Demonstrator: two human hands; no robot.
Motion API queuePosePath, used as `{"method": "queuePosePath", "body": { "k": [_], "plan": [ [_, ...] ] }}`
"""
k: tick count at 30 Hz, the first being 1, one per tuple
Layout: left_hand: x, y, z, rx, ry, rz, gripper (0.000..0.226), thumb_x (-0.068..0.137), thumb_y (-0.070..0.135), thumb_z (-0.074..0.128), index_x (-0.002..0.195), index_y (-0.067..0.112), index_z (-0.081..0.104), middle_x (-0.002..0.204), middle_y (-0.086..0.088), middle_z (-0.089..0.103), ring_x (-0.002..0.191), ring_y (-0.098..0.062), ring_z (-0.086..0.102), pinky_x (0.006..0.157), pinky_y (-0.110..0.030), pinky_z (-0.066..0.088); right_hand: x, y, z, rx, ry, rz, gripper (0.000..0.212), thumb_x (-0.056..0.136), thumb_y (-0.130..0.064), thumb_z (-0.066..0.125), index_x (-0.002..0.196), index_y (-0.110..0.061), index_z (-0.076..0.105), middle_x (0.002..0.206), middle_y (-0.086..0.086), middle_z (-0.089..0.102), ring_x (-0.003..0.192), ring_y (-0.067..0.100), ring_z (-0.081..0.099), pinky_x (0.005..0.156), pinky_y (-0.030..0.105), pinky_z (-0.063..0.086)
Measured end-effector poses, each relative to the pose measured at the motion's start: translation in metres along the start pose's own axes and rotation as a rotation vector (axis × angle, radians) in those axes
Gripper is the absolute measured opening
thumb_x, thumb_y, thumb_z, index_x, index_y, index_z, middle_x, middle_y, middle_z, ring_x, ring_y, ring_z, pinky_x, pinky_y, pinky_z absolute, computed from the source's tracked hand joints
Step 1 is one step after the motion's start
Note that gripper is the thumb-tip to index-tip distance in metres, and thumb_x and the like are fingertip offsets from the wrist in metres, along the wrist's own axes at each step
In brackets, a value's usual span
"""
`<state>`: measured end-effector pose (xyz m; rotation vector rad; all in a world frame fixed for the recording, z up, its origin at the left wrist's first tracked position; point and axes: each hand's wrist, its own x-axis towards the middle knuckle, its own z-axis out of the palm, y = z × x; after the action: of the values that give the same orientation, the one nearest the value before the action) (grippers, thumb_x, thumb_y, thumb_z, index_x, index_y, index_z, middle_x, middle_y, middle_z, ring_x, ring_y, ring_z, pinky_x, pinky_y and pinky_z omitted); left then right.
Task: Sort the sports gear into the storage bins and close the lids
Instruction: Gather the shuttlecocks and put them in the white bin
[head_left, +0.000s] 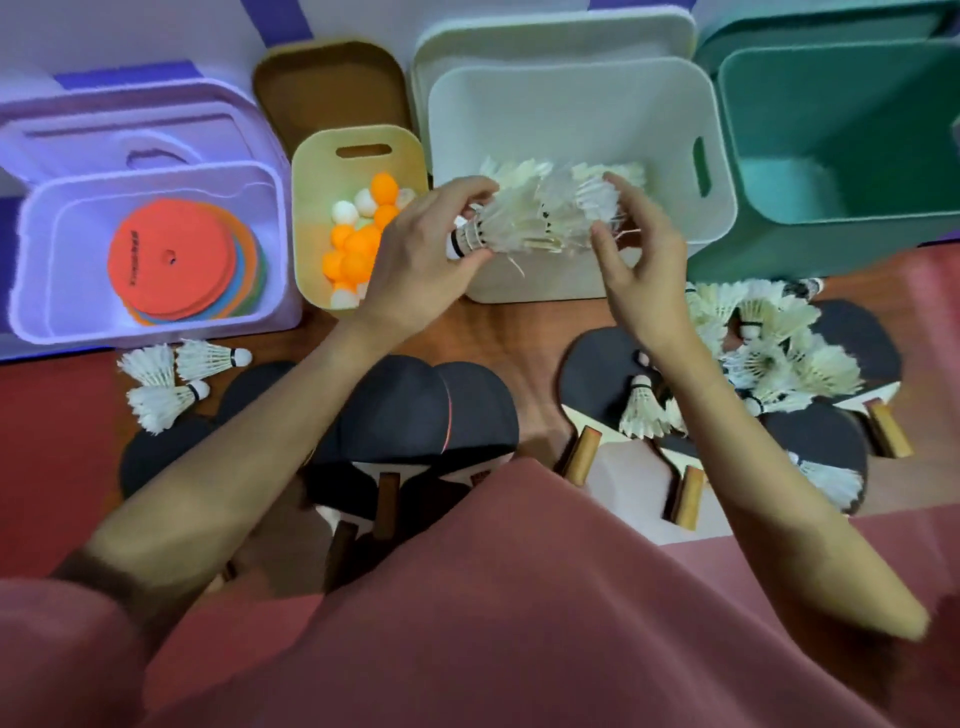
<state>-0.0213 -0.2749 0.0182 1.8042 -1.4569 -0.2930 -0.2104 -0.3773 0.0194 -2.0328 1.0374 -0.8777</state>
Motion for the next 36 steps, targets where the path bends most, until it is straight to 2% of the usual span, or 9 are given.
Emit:
{"method": "queuePosePath", "body": {
  "k": [2, 6, 8, 13, 18, 21, 25, 29, 36],
  "plan": [
    [0.026, 0.008, 0.013, -0.019, -0.031, 0.015, 0.049, 0.075, 0.017, 0.076, 0.121, 0.012, 0.058, 0.112, 0.002, 0.065, 0.098, -0.013, 0.061, 0.085, -0.027, 0.050, 0.016, 0.008, -0.011, 0.015, 0.060, 0.019, 0.044, 0.093, -0.025, 0.051, 0.131, -0.004, 0.052, 0.108, 0.007, 0.064, 0.086, 0.007, 0.056, 0.083, 0.027, 0.048],
    [0.082, 0.020, 0.043, -0.096, -0.114, 0.028, 0.051, 0.072, 0.018, 0.079, 0.118, 0.009, 0.058, 0.104, 0.005, 0.063, 0.089, -0.006, 0.057, 0.080, -0.025, 0.051, 0.046, 0.027, -0.030, 0.018, 0.248, 0.065, 0.035, 0.091, -0.015, 0.056, 0.124, -0.001, 0.055, 0.086, -0.010, 0.055, 0.073, -0.003, 0.052, 0.072, 0.021, 0.047],
    [0.107, 0.023, 0.060, -0.122, -0.186, 0.019, 0.053, 0.071, 0.017, 0.080, 0.118, 0.009, 0.058, 0.102, 0.008, 0.059, 0.087, -0.003, 0.055, 0.078, -0.018, 0.049, 0.054, 0.037, -0.035, 0.009, 0.302, 0.099, 0.034, 0.091, -0.017, 0.055, 0.122, -0.003, 0.056, 0.089, -0.003, 0.059, 0.076, 0.008, 0.056, 0.074, 0.031, 0.051],
    [0.143, 0.023, 0.103, -0.192, -0.353, -0.061, 0.059, 0.067, 0.010, 0.083, 0.120, 0.012, 0.057, 0.104, -0.002, 0.058, 0.088, -0.020, 0.060, 0.073, -0.019, 0.052, 0.064, 0.067, -0.041, -0.091, 0.309, 0.158, 0.044, 0.092, -0.027, 0.050, 0.129, -0.002, 0.051, 0.109, 0.013, 0.063, 0.094, 0.028, 0.060, 0.085, 0.048, 0.050],
    [0.152, 0.020, 0.139, -0.278, -0.543, -0.160, 0.061, 0.065, 0.001, 0.082, 0.119, 0.016, 0.056, 0.101, -0.002, 0.055, 0.071, -0.006, 0.060, 0.067, -0.032, 0.059, 0.067, 0.090, -0.047, -0.239, 0.283, 0.107, 0.037, 0.093, -0.014, 0.049, 0.128, -0.002, 0.052, 0.101, 0.011, 0.061, 0.092, 0.029, 0.055, 0.085, 0.032, 0.042],
    [0.154, 0.010, 0.154, -0.268, -0.645, -0.224, 0.061, 0.067, 0.000, 0.082, 0.119, 0.018, 0.055, 0.098, 0.004, 0.053, 0.062, 0.003, 0.060, 0.067, -0.029, 0.058, 0.068, 0.100, -0.044, -0.295, 0.192, 0.104, 0.038, 0.092, -0.011, 0.049, 0.129, -0.003, 0.051, 0.095, 0.011, 0.060, 0.089, 0.029, 0.053, 0.081, 0.030, 0.038],
    [0.150, -0.003, 0.160, -0.222, -0.731, -0.269, 0.063, 0.066, 0.005, 0.084, 0.121, 0.016, 0.055, 0.097, 0.004, 0.053, 0.068, -0.006, 0.060, 0.073, -0.030, 0.054, 0.072, 0.106, -0.038, -0.351, 0.064, 0.118, 0.040, 0.090, -0.007, 0.049, 0.130, -0.007, 0.050, 0.104, 0.013, 0.062, 0.093, 0.032, 0.056, 0.082, 0.041, 0.045],
    [0.146, -0.010, 0.159, -0.150, -0.782, -0.274, 0.062, 0.064, 0.012, 0.087, 0.119, 0.017, 0.057, 0.095, 0.005, 0.055, 0.076, -0.016, 0.062, 0.077, -0.034, 0.053, 0.078, 0.108, -0.034, -0.523, -0.063, 0.147, 0.039, 0.087, -0.003, 0.048, 0.126, -0.006, 0.051, 0.106, 0.017, 0.062, 0.095, 0.036, 0.059, 0.076, 0.041, 0.047],
    [0.143, -0.015, 0.155, -0.008, -0.864, -0.231, 0.048, 0.068, 0.012, 0.084, 0.111, 0.015, 0.064, 0.091, 0.000, 0.062, 0.088, -0.017, 0.064, 0.080, -0.029, 0.052, 0.099, 0.098, -0.037, -0.889, -0.589, 0.320, 0.025, 0.088, 0.000, 0.042, 0.109, 0.000, 0.055, 0.113, 0.021, 0.061, 0.104, 0.038, 0.058, 0.080, 0.039, 0.046]
  ]
}}
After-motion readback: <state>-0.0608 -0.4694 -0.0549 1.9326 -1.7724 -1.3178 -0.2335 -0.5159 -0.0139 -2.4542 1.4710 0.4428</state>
